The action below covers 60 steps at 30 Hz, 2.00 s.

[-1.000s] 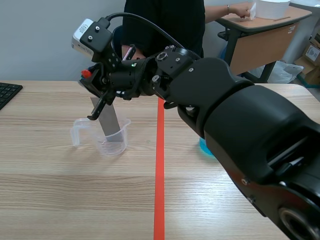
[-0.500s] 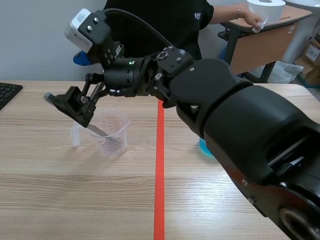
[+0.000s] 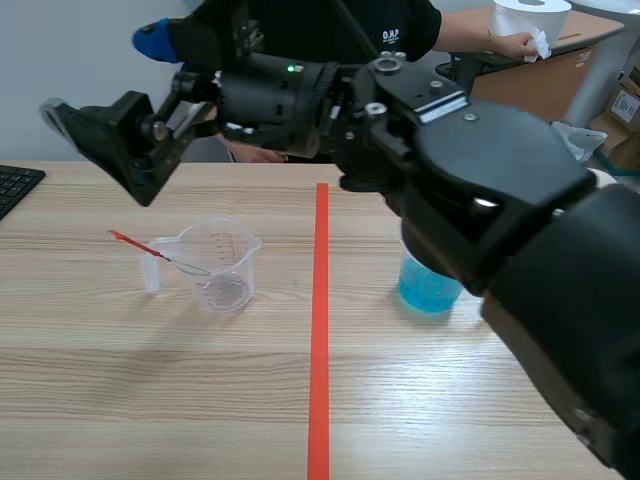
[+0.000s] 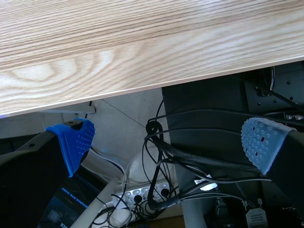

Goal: Do the redox reaction experiment.
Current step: 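Return to the home posture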

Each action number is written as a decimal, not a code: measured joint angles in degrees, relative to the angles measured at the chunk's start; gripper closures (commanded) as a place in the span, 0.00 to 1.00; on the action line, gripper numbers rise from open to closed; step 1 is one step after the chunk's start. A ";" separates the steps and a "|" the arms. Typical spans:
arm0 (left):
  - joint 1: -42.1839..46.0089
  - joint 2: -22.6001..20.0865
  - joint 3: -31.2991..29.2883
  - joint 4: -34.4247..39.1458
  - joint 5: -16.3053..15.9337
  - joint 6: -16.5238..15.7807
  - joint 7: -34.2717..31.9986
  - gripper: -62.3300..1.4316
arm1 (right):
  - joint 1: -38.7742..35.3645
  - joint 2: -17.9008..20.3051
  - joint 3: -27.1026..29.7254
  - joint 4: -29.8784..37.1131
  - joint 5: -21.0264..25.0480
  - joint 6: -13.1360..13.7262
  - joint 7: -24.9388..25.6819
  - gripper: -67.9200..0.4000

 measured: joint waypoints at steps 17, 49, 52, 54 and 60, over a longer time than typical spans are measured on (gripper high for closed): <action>0.02 -8.55 0.48 0.72 -0.02 -0.52 -4.74 0.00 | -23.89 34.16 6.16 28.98 14.49 -12.85 -3.15 0.00; -9.38 -5.03 -10.08 21.31 6.73 -17.97 -3.80 0.00 | -55.84 58.93 19.63 43.15 26.10 -26.88 4.44 0.00; -11.34 -3.48 -10.05 21.24 8.04 -18.69 -3.39 0.00 | -55.82 58.93 19.63 43.15 26.10 -28.20 4.44 0.00; -12.48 -2.82 -10.03 21.22 8.20 -19.06 -3.41 0.00 | -55.82 58.93 19.61 43.15 26.10 -29.03 4.42 0.00; -15.19 -2.69 -10.03 21.22 8.20 -20.57 -3.39 0.00 | -55.82 58.93 19.56 43.15 26.10 -30.10 4.44 0.00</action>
